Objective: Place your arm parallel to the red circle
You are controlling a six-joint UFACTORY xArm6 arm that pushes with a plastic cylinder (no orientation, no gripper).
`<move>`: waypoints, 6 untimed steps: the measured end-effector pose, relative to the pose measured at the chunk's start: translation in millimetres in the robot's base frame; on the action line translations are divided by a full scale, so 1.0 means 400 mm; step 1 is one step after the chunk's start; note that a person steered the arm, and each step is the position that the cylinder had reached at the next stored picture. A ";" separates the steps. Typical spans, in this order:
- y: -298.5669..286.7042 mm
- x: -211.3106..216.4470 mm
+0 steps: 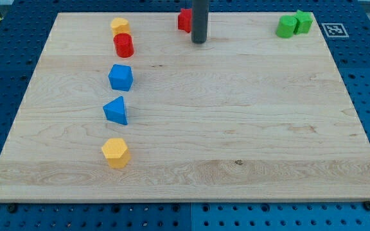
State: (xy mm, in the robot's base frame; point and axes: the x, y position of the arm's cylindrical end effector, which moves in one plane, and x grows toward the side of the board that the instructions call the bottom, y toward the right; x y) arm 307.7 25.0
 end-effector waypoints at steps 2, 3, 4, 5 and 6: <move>-0.137 0.091; -0.221 0.114; -0.391 0.098; -0.559 0.081; -0.529 0.026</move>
